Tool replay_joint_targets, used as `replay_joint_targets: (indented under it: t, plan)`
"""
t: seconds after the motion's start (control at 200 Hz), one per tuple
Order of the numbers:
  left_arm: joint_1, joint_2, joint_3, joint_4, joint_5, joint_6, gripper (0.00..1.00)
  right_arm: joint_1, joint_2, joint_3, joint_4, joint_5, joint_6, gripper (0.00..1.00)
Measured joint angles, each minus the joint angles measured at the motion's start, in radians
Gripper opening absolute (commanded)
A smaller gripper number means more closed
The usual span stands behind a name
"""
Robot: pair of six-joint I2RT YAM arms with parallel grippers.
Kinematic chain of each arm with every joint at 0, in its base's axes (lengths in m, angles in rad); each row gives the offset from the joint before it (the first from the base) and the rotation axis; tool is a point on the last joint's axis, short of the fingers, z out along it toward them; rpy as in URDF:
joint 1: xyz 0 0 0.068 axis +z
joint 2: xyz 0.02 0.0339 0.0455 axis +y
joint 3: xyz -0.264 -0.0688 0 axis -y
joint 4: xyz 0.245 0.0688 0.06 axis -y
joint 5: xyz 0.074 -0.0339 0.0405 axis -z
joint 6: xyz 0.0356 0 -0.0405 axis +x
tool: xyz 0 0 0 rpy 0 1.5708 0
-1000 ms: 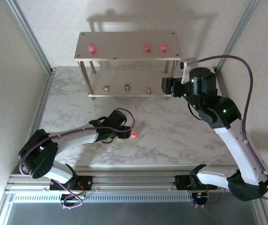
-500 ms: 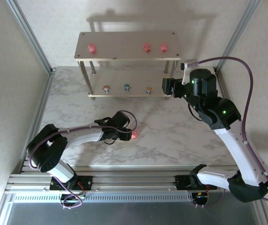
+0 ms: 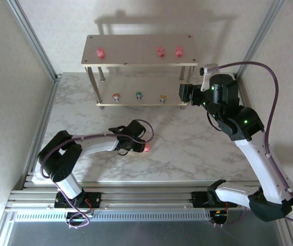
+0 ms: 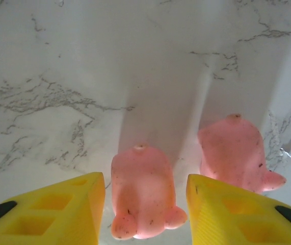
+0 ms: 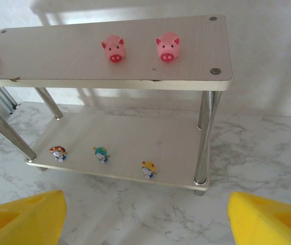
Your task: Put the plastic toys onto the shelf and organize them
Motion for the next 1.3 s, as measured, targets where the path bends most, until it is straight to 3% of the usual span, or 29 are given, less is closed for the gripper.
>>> replay_joint_targets:
  t: [0.125,0.255,0.566,0.716,0.886,1.121,1.301]
  plan:
    - [0.0,0.02,0.008,0.0,-0.003,0.017,0.3,-0.007,0.001,-0.018,0.003,-0.003,0.0,0.83]
    - [0.0,0.022,0.011,-0.003,-0.01,0.029,0.24,-0.014,0.005,-0.023,0.004,-0.004,0.0,0.83]
    - [0.018,0.013,0.149,-0.144,-0.056,0.084,0.23,-0.021,0.006,-0.029,0.034,-0.004,0.0,0.82]
    - [0.101,-0.035,0.38,-0.239,-0.064,0.139,0.25,-0.023,0.036,-0.029,0.043,-0.009,0.0,0.82]
    - [0.242,-0.042,0.777,-0.303,-0.072,0.234,0.27,-0.024,0.098,-0.029,0.054,-0.031,-0.001,0.82]
    - [0.363,0.12,1.344,-0.345,-0.063,0.313,0.27,-0.024,0.172,0.017,0.079,-0.08,-0.001,0.82]
    - [0.398,0.264,1.479,-0.388,-0.033,0.321,0.27,-0.024,0.203,0.051,0.098,-0.107,-0.001,0.82]
